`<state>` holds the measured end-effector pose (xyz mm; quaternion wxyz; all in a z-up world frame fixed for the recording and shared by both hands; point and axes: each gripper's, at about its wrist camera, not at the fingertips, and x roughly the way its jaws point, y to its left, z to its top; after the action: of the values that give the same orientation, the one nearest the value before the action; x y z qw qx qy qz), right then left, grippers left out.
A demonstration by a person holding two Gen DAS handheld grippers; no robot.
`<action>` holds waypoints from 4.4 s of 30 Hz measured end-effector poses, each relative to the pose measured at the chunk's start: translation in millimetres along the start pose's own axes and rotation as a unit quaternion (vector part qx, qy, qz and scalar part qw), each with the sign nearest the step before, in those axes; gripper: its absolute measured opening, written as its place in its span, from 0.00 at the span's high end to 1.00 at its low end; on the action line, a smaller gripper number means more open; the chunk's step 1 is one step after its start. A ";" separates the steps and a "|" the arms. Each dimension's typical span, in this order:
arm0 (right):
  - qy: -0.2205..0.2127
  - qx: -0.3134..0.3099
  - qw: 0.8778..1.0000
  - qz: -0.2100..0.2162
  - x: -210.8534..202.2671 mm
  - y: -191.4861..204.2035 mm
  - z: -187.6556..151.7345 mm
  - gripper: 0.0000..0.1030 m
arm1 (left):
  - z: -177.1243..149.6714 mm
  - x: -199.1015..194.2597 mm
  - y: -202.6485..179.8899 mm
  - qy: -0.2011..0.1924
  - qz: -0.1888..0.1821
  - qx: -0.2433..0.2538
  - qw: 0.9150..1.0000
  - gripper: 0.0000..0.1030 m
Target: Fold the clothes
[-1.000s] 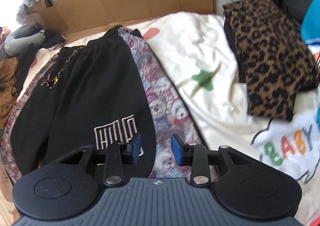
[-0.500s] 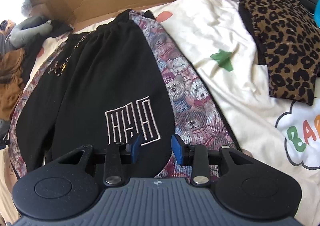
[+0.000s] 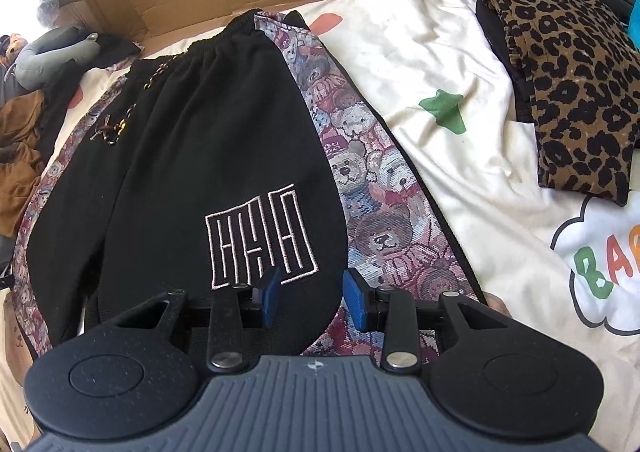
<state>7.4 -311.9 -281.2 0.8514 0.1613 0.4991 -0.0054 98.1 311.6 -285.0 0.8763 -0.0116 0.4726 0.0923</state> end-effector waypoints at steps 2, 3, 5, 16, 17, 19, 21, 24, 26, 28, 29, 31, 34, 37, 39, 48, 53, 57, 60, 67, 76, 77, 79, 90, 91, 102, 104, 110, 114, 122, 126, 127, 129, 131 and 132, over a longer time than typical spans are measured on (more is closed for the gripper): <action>0.001 0.001 1.000 0.000 -0.3 -0.9 -0.2 0.60 | 2.3 -5.1 2.1 -0.008 -0.012 -0.010 1.000 0.91; 0.001 0.001 1.000 -0.001 -0.2 -1.1 -0.3 0.60 | 1.3 -5.9 3.1 -0.009 -0.017 -0.014 1.000 0.91; 0.003 0.001 1.000 -0.002 0.3 -0.9 -0.7 0.60 | -1.4 -4.0 6.4 -0.006 -0.025 -0.024 0.999 0.90; 0.025 -0.030 0.999 -0.013 2.0 8.2 1.7 0.60 | -2.3 12.6 17.9 -0.001 -0.072 -0.054 0.996 0.82; 0.029 -0.042 0.999 -0.017 0.9 11.2 3.5 0.60 | -2.1 13.2 18.6 0.000 -0.077 -0.054 0.996 0.85; 0.034 -0.064 0.997 -0.016 -4.8 18.4 9.2 0.60 | -1.0 13.4 18.8 0.003 -0.079 -0.050 0.996 0.93; 0.038 -0.082 0.996 -0.019 -9.5 27.9 16.0 0.60 | 0.2 10.0 18.8 0.004 -0.079 -0.047 0.996 0.94; 0.046 -0.088 0.995 -0.010 -13.1 42.9 26.5 0.60 | 2.7 -1.9 20.2 -0.001 -0.088 -0.052 0.995 0.94; 0.047 -0.104 0.993 -0.008 -14.6 55.3 30.4 0.59 | 4.7 -11.6 21.7 -0.006 -0.099 -0.060 0.993 0.94; 0.051 -0.122 0.991 -0.004 -14.3 68.2 33.1 0.58 | 7.2 -21.9 22.7 -0.009 -0.114 -0.067 0.991 0.95; 0.053 -0.130 0.990 -0.001 -14.2 74.6 34.8 0.58 | 9.1 -25.6 21.7 -0.011 -0.121 -0.068 0.990 0.95; 0.058 -0.143 0.988 0.006 -14.4 87.1 38.4 0.58 | 12.3 -34.2 19.6 -0.011 -0.140 -0.069 0.988 0.95; 0.057 -0.159 0.986 0.018 -16.2 105.3 43.5 0.48 | 18.0 -46.8 12.6 -0.012 -0.174 -0.058 0.983 0.95; 0.049 -0.166 0.984 0.035 -15.0 121.6 45.2 0.39 | 25.2 -57.1 0.8 -0.013 -0.206 -0.048 0.977 0.95; 0.048 -0.170 0.983 0.042 -12.9 131.0 44.2 0.33 | 29.7 -61.6 -10.7 -0.014 -0.229 -0.041 0.972 0.95; 0.055 -0.212 0.972 0.083 -3.2 168.0 26.4 0.29 | 33.2 -66.2 -60.1 -0.003 -0.297 -0.016 0.955 0.95; 0.055 -0.213 0.967 0.128 0.5 184.8 18.0 0.29 | 34.1 -67.5 -83.8 0.010 -0.317 -0.007 0.948 0.95; 0.062 -0.229 0.959 0.154 6.9 209.0 10.3 0.29 | 36.2 -69.4 -98.1 0.019 -0.323 0.004 0.946 0.94; 0.058 -0.247 0.952 0.170 11.2 238.2 5.5 0.30 | 37.8 -69.4 -103.5 0.026 -0.328 -0.003 0.944 0.94; 0.017 -0.256 0.937 0.237 16.0 304.3 3.4 0.34 | 41.8 -70.1 -109.9 0.033 -0.346 -0.019 0.937 0.94; 0.006 -0.263 0.935 0.237 19.5 333.4 2.9 0.45 | 44.7 -76.7 -126.9 0.041 -0.384 -0.023 0.922 0.94; 0.006 -0.262 0.936 0.234 20.8 333.1 3.4 0.47 | 45.4 -77.4 -129.4 0.041 -0.388 -0.023 0.920 0.94; 0.004 -0.260 0.938 0.228 23.0 331.9 4.6 0.51 | 46.4 -78.1 -134.6 0.043 -0.396 -0.022 0.917 0.94; -0.026 -0.263 0.945 0.193 26.1 323.8 9.4 0.83 | 46.8 -88.6 -167.4 0.048 -0.434 -0.005 0.900 0.94; -0.029 -0.263 0.946 0.189 26.9 321.3 9.7 0.90 | 47.2 -90.0 -168.8 0.047 -0.437 -0.006 0.898 0.92; -0.013 -0.197 0.963 0.184 26.4 271.6 25.0 0.99 | 46.1 -93.5 -161.3 0.029 -0.397 -0.009 0.918 0.54; -0.014 -0.187 0.965 0.184 23.6 257.9 28.3 0.99 | 41.5 -84.7 -159.5 0.037 -0.375 -0.009 0.926 0.54; -0.009 -0.152 0.972 0.180 17.2 213.4 38.0 0.99 | 26.1 -63.5 -160.0 0.069 -0.316 0.006 0.946 0.55; -0.010 -0.126 0.978 0.167 14.1 183.0 45.4 0.99 | 21.0 -56.0 -160.2 0.083 -0.301 0.020 0.950 0.55; -0.012 -0.095 0.984 0.149 -4.0 128.8 48.4 0.99 | 9.9 -43.3 -171.1 0.115 -0.303 0.038 0.945 0.55; -0.015 -0.086 0.986 0.140 -11.4 105.3 49.0 0.99 | 0.3 -41.0 -181.3 0.136 -0.313 0.054 0.938 0.55; -0.017 -0.085 0.986 0.140 -13.7 99.6 49.7 0.99 | -2.1 -40.7 -184.0 0.141 -0.312 0.060 0.938 0.55; -0.021 -0.085 0.986 0.140 -18.9 87.8 51.3 0.99 | -6.4 -39.6 -188.4 0.152 -0.313 0.067 0.935 0.55; -0.023 -0.096 0.985 0.138 -23.2 79.6 50.2 0.99 | -10.0 -38.8 -191.8 0.162 -0.315 0.071 0.932 0.55; -0.024 -0.104 0.985 0.137 -25.2 75.9 49.4 0.99 | -11.3 -38.6 -193.1 0.166 -0.315 0.072 0.932 0.55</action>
<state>49.5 -257.7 -217.1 0.8679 0.1389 0.4497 0.1590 101.4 114.7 -272.1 0.7681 -0.1121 0.5885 -0.2261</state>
